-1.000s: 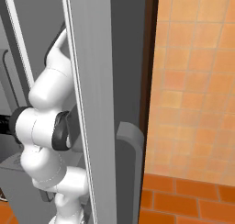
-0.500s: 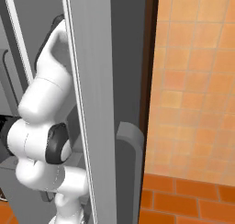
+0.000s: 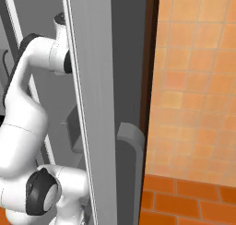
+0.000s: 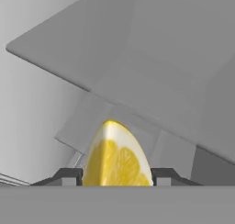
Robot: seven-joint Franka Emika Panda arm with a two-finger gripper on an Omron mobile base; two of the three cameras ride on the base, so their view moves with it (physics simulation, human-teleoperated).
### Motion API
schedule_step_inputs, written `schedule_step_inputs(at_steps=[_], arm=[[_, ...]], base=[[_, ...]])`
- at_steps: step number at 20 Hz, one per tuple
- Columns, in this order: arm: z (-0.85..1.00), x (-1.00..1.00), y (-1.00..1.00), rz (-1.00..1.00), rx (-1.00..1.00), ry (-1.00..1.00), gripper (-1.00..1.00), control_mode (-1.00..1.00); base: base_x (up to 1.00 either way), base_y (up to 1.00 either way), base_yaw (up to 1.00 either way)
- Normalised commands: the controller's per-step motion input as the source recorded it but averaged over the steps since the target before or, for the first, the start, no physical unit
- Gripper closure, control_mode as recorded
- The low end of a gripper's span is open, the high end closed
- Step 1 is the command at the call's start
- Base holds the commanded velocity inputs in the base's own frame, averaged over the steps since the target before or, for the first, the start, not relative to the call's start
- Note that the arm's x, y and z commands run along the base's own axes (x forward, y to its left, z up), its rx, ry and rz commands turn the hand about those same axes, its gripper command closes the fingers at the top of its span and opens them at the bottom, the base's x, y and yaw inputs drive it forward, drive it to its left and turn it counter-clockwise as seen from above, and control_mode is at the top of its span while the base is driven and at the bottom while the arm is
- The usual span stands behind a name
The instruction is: Grab a lemon wedge from the fridge and one ice cube from the ice bowl, and put them in the glass of lemonade.
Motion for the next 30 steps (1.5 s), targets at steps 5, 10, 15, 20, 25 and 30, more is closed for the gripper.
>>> schedule_step_inputs(at_steps=[5, 10, 15, 20, 25, 30], arm=[[-0.2, -0.9, -0.01, -0.17, -0.01, 0.07, 1.0, -1.0], [-0.53, -0.73, -0.05, -0.03, 0.0, 0.14, 1.0, -1.0], [-0.5, -0.49, -0.02, -0.01, 0.0, 0.13, 1.0, -1.0], [-0.13, -0.13, 0.0, 0.0, 0.0, 0.05, 1.0, -1.0], [-0.02, -0.02, 0.0, 0.0, 0.0, 0.01, 1.0, 1.0], [0.0, 0.0, 0.0, 0.0, 0.0, 0.0, 1.0, 1.0]], base=[[0.0, 0.0, 0.0], [0.0, 0.0, 0.0], [0.0, 0.0, 0.0], [0.0, 0.0, 0.0], [-0.63, 0.44, 0.0], [-0.57, 1.0, -0.09]])
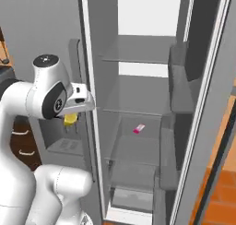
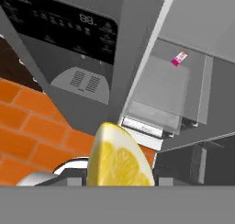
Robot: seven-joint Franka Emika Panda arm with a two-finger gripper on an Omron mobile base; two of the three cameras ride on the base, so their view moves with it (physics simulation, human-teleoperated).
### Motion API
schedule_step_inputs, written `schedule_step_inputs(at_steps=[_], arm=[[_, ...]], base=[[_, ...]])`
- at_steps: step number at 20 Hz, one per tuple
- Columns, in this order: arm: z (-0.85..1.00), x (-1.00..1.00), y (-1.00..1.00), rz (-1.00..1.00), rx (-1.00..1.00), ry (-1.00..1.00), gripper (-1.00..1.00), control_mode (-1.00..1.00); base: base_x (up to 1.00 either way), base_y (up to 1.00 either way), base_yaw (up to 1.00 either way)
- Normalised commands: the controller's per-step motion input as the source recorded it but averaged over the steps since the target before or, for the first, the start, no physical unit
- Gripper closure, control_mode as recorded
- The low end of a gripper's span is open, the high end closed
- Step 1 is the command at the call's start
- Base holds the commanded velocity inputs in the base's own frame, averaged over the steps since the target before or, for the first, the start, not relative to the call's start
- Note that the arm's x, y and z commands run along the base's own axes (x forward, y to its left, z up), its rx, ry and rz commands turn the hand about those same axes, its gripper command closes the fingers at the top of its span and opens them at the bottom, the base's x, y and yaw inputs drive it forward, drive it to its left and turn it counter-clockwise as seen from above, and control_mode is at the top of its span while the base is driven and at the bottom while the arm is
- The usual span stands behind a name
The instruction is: Grab a lemon wedge from the fridge and one ice cube from the ice bowl, and put them in the glass of lemonade.
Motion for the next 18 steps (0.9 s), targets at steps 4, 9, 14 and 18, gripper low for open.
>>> schedule_step_inputs(at_steps=[4, 9, 14, 18], arm=[[0.0, 0.0, 0.0, 0.0, 0.0, 0.0, 1.0, 1.0], [0.0, 0.0, 0.0, 0.0, 0.0, 0.0, 1.0, 1.0], [0.0, 0.0, 0.0, 0.0, 0.0, 0.0, 1.0, 1.0], [0.0, 0.0, 0.0, 0.0, 0.0, 0.0, 1.0, 1.0]], base=[[-0.02, 1.0, -0.23], [0.0, 1.0, -0.24], [0.0, 1.0, -0.29], [0.06, 0.85, -0.38]])
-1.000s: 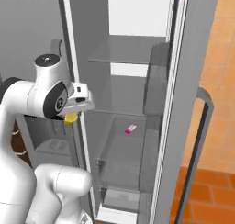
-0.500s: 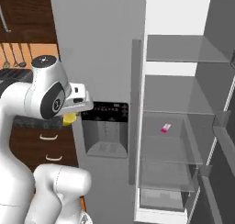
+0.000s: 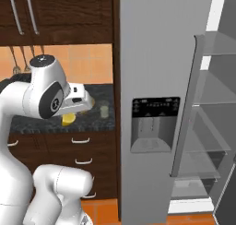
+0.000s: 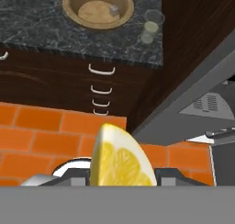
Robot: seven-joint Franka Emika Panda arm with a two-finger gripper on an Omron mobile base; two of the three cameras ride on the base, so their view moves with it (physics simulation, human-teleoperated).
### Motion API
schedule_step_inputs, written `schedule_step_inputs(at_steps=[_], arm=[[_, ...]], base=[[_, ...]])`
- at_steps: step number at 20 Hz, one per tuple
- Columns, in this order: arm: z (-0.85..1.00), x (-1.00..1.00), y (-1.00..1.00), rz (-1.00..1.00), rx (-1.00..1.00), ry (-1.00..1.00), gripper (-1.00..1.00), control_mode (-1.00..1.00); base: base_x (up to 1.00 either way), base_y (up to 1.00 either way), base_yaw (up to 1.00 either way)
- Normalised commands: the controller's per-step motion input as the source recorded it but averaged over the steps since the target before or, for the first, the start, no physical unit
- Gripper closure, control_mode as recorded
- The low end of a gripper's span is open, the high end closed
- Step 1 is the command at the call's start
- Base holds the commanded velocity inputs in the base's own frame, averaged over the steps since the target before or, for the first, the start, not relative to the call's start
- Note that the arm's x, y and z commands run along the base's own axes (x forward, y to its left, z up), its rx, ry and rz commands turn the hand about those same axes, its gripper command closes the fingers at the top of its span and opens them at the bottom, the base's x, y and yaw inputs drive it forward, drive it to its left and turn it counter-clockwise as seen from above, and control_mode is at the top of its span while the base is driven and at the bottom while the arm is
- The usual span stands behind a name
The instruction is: Grab a lemon wedge from the fridge and one ice cube from the ice bowl, and put them in the glass of lemonade.
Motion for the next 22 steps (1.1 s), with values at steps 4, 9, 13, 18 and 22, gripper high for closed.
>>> schedule_step_inputs(at_steps=[4, 9, 13, 18, 22], arm=[[0.0, 0.0, 0.0, 0.0, 0.0, 0.0, 1.0, 1.0], [0.0, 0.0, 0.0, 0.0, 0.0, 0.0, 1.0, 1.0], [0.0, 0.0, 0.0, 0.0, 0.0, 0.0, 1.0, 1.0], [0.0, 0.0, 0.0, 0.0, 0.0, 0.0, 1.0, 1.0], [0.0, 0.0, 0.0, 0.0, 0.0, 0.0, 1.0, 1.0]], base=[[0.31, 0.47, -0.33], [0.6, 0.5, -0.29], [0.41, 0.57, -0.26], [0.43, 0.21, -0.18], [0.4, 0.23, -0.12]])
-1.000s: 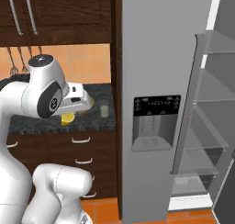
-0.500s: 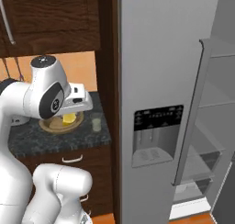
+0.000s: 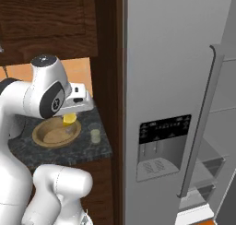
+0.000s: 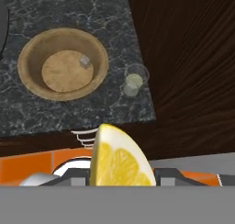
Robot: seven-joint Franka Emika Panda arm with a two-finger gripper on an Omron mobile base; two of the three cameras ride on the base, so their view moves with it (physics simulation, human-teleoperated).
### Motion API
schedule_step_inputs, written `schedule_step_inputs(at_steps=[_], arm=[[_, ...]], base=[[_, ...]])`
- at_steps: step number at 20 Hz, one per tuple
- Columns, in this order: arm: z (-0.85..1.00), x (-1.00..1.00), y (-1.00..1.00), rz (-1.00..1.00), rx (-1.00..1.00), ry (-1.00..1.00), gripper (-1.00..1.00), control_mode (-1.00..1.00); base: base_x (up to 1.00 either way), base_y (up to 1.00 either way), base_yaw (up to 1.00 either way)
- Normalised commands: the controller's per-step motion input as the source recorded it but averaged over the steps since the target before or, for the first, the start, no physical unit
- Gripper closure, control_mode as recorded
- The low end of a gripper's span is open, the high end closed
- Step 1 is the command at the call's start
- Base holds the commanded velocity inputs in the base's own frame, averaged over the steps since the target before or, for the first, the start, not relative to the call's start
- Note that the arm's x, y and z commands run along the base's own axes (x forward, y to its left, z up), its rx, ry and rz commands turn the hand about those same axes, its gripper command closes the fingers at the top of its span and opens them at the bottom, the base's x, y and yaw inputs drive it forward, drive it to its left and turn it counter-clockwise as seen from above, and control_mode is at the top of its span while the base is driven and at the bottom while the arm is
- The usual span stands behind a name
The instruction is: Grab a lemon wedge from the fridge and one ice cube from the ice bowl, and put them in the glass of lemonade.
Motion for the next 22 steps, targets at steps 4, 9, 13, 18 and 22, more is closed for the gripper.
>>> schedule_step_inputs(at_steps=[4, 9, 13, 18, 22], arm=[[-0.24, 0.16, 0.17, -0.11, 0.0, 0.0, 1.0, -1.0], [-0.51, 0.36, 0.19, -0.19, 0.0, 0.02, 1.0, -1.0], [-0.68, 0.69, 0.08, -0.07, 0.0, 0.07, 1.0, -1.0], [-0.35, 0.51, 0.0, 0.0, 0.0, 0.01, 1.0, -1.0], [-0.29, 0.74, 0.0, 0.0, 0.0, 0.0, 1.0, -1.0]], base=[[0.07, 0.04, -0.03], [0.0, 0.0, 0.0], [0.0, 0.0, 0.0], [0.0, 0.0, 0.0], [0.0, 0.0, 0.0]])
